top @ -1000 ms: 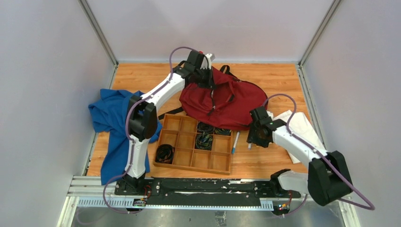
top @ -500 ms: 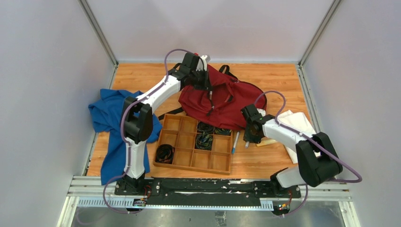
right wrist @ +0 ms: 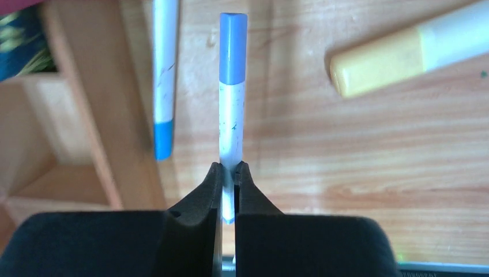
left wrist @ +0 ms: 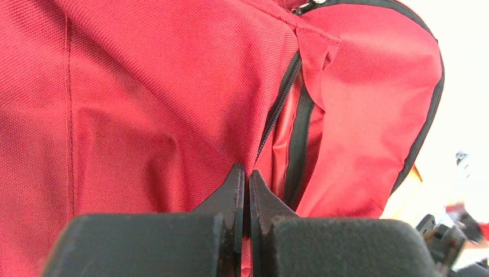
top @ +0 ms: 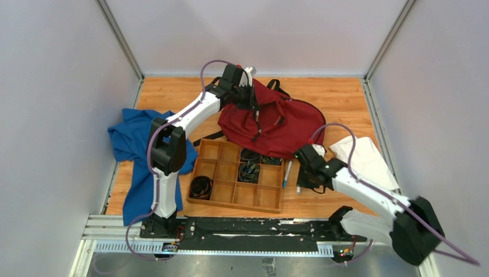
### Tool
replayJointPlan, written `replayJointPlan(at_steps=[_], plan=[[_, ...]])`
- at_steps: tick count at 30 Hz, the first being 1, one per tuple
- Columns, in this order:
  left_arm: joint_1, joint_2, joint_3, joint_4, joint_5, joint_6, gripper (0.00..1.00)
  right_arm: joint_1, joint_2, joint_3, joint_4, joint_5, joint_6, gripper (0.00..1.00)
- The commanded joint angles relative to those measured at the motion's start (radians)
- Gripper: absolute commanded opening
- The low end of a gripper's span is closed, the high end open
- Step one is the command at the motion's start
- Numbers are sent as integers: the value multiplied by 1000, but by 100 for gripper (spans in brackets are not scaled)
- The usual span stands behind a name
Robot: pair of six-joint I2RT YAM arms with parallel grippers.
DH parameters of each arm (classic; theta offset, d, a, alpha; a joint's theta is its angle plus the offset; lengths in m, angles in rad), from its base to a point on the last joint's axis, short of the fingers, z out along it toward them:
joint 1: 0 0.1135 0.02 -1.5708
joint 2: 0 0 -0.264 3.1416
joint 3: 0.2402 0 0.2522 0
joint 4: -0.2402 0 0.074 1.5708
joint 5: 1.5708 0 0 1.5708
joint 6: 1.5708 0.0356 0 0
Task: Pack the student bag
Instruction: Pick up the stationery from the center of the board, then place the stationery in the student bag.
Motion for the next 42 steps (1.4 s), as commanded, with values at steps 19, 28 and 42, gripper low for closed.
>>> replayJointPlan(at_steps=[19,28,42], plan=[[8,8,49,-26,82,-32,0,-73,92,539,-13,-232,-332,0],[8,-46,-15,28,110,-79,0,-188,422,736,94,-457,-332,0],[6,-89,-70,133,118,-180,0,-242,807,1027,136,-489,-178,1]])
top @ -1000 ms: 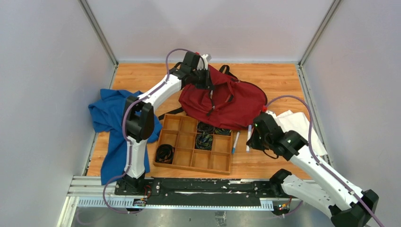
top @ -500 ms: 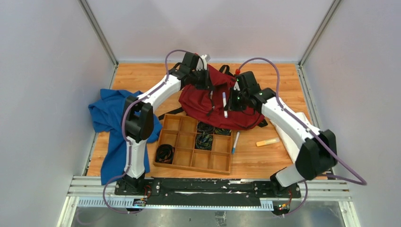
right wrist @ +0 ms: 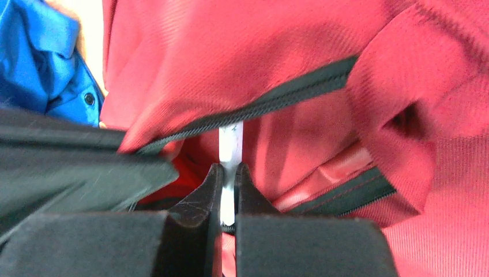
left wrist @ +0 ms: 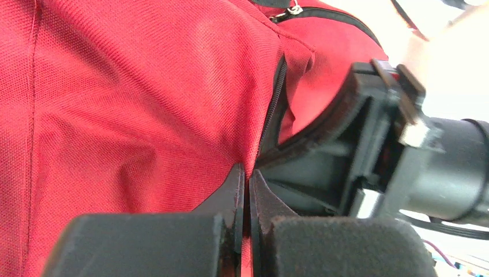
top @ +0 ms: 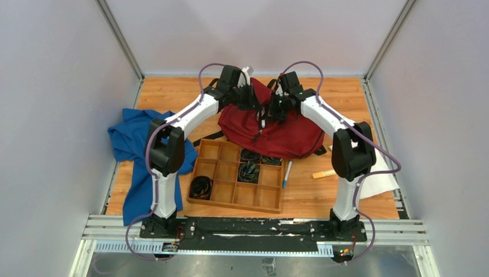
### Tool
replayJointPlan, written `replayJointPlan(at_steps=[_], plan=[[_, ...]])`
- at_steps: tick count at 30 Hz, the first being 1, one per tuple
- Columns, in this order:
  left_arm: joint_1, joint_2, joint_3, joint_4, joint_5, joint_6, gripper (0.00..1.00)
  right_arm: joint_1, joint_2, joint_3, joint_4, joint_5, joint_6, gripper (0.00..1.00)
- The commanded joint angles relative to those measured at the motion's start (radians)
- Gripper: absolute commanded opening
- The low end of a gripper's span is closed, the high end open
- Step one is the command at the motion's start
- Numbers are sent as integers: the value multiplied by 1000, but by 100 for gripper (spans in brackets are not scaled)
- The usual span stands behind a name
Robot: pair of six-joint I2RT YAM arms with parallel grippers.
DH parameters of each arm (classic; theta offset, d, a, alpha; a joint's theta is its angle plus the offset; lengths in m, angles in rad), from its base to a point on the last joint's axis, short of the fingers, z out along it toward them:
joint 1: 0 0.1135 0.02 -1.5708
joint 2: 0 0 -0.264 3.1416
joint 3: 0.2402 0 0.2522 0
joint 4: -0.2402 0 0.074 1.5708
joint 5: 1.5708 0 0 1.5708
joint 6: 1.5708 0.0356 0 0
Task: Pack the student bag
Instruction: Place the stationery in the student bag.
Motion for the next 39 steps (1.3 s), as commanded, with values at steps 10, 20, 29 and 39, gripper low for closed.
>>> replayJointPlan(at_steps=[10,20,29,39], plan=[[1,-75,-66,59,54,-51,0,-9,-160,-126,94,77,0,69],[1,-97,-101,44,-5,-37,0,81,-802,-611,-174,406,-37,63],[0,-116,-125,58,-11,-22,0,205,-911,-928,-73,462,256,54],[0,-100,-91,45,-2,-20,0,205,-526,-816,53,470,236,51]])
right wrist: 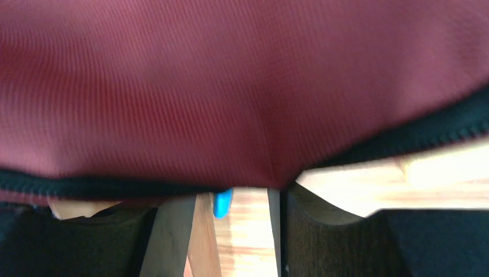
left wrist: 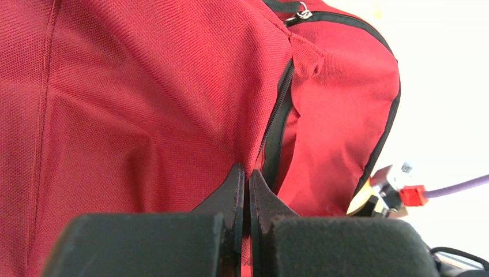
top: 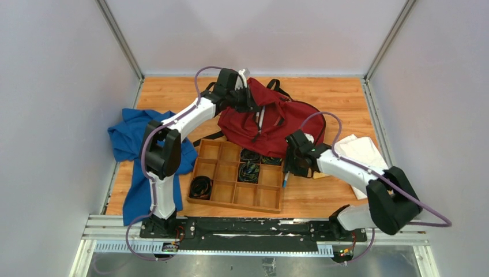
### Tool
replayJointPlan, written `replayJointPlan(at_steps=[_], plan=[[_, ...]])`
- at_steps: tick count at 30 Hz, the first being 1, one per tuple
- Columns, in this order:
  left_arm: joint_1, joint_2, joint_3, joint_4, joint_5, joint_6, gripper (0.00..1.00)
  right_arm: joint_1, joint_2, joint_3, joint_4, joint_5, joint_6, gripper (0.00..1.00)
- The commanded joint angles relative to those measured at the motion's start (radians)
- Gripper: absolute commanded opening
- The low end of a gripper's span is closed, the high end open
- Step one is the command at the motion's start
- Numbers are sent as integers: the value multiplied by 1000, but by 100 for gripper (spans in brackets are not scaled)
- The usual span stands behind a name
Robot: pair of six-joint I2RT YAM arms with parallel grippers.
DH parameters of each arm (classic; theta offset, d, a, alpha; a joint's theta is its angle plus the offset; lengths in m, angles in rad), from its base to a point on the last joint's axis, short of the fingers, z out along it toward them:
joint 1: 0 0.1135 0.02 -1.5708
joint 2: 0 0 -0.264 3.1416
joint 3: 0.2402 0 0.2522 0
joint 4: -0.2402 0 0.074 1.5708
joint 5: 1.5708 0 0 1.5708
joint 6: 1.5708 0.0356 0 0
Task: Pack the student bag
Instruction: Place the stationery in the student bag, then pick up the stationery from the center of the board.
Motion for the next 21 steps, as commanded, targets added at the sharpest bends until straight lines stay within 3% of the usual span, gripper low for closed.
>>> replayJointPlan(at_steps=[1,4,8,11,21], plan=[[-6,-35,16,-18,29,13,0,17,105,49,51,59,29,50],[-6,-38,3,-12,36,13,0,16,200,56,38,66,22,45],[-5,-40,-13,2,48,3,0,17,226,10,31,61,25,27],[-5,-40,-29,30,67,-12,0,17,154,-25,-26,104,12,1],[-4,-7,-5,4,99,42,0,10,-221,-3,-204,27,-190,0]])
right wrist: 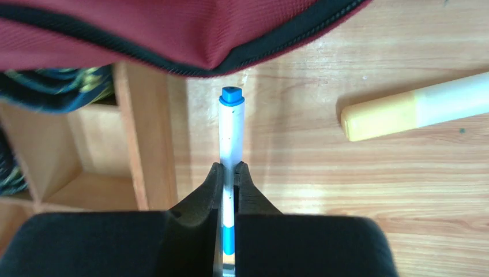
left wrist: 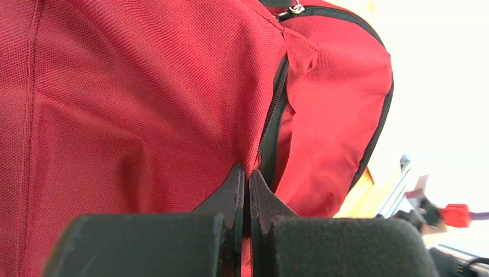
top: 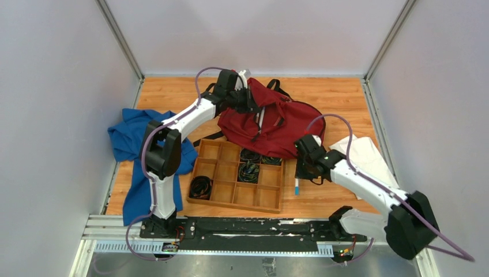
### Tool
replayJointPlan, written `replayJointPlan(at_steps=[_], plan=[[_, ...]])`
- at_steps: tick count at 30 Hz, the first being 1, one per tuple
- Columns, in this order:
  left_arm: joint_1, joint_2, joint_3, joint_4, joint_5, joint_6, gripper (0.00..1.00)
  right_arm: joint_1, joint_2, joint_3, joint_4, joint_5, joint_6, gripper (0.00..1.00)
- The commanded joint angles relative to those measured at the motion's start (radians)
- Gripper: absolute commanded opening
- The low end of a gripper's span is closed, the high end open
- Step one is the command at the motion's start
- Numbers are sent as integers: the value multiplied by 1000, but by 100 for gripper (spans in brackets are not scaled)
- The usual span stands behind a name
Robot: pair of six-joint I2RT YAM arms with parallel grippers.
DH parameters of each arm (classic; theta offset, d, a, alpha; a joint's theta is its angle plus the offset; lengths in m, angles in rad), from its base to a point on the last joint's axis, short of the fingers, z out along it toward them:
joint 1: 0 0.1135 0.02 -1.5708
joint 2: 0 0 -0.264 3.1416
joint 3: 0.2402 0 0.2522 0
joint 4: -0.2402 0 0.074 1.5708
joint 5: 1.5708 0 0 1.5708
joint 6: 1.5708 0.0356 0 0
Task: Pack the student bag
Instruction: Pick up the stationery from the center of the board, then place the stationery in the student bag.
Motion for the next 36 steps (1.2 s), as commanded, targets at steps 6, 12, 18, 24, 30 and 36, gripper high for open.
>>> replayJointPlan(at_steps=[6,12,18,24,30,36], plan=[[-2,-14,17,-47,69,57,0,-59,-132,247,-135,-58,-174,0],[10,-35,13,-51,84,62,0,-144,144,500,-8,-268,-176,0],[10,-29,65,-100,98,75,0,-206,424,662,125,-475,-90,0],[10,-51,103,-180,82,148,0,-220,604,828,172,-434,-19,0],[11,-35,106,-213,86,156,0,-223,791,1014,157,-307,51,0],[10,-40,77,-170,100,130,0,-210,788,1025,133,-305,23,53]])
